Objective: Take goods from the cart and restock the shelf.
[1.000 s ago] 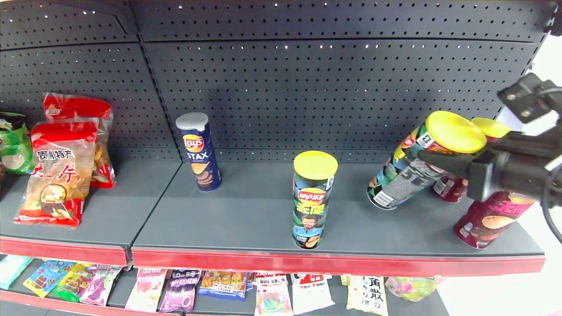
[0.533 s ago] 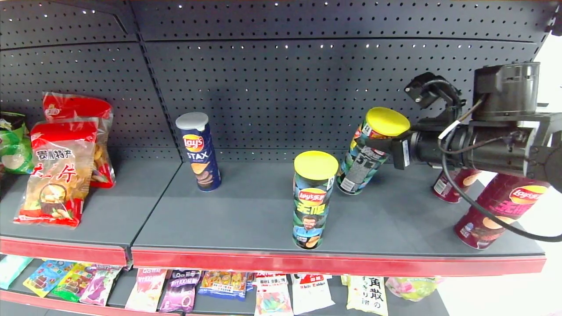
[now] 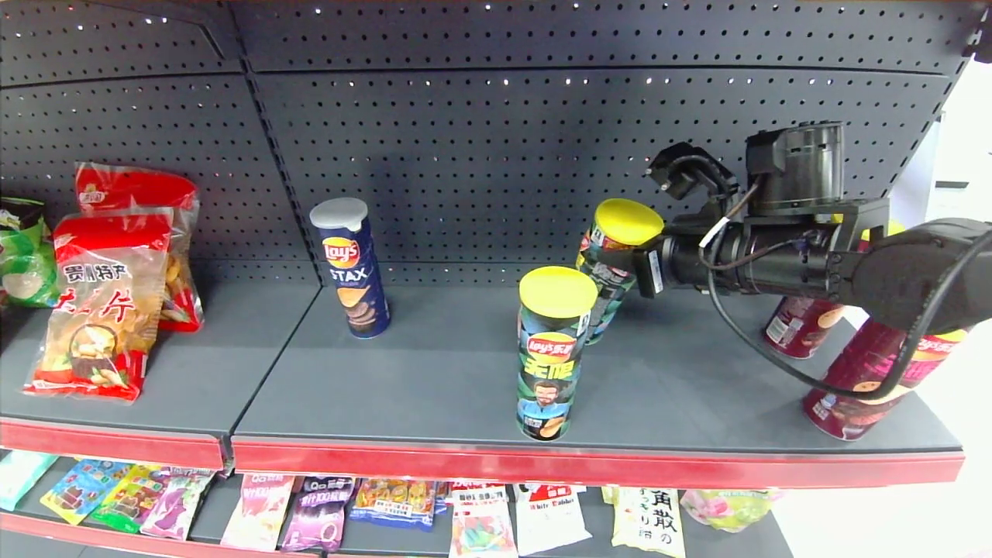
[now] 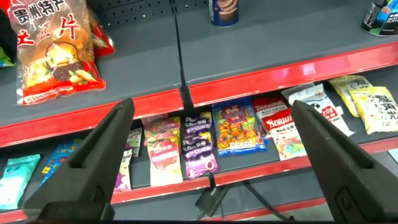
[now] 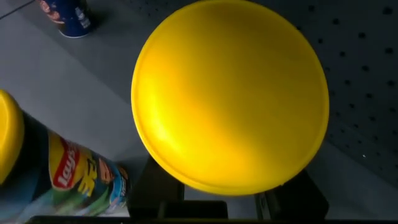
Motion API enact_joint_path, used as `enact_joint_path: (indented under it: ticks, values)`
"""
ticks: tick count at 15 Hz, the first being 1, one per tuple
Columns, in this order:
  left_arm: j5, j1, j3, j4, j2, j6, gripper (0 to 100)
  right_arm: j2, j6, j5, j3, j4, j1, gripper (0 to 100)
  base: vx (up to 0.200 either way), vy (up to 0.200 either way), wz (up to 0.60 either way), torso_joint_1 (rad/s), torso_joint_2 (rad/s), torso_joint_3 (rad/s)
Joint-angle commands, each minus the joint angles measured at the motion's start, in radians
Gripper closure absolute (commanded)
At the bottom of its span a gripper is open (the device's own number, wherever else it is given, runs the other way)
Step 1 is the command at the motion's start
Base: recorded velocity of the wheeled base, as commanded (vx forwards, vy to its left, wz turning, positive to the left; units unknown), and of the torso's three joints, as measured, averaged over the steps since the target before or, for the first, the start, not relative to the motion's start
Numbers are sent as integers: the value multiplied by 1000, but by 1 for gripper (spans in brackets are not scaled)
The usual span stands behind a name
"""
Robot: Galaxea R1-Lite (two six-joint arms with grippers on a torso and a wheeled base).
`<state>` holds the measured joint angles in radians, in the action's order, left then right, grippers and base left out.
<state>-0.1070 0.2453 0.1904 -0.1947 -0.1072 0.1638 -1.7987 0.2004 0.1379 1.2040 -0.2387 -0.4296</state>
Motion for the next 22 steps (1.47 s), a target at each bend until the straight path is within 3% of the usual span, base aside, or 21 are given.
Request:
enact_joint_path:
  ticks: [1, 19, 20, 22]
  values:
    - [0, 0, -2, 0, -3, 0, 0, -36, -1, 0, 28, -1, -15, 100, 0, 0, 0, 0, 0, 0]
    - [-6, 0, -5, 0, -3, -1, 0, -117, -3, -21, 52, -1, -37, 100, 0, 0, 0, 0, 0, 0]
    - [-6, 0, -5, 0, -3, -1, 0, -119, -3, -21, 51, -1, -37, 0, 0, 0, 0, 0, 0, 0]
    - [-6, 0, -3, 0, -3, -1, 0, -129, -3, -21, 61, -2, -37, 0, 0, 0, 0, 0, 0, 0]
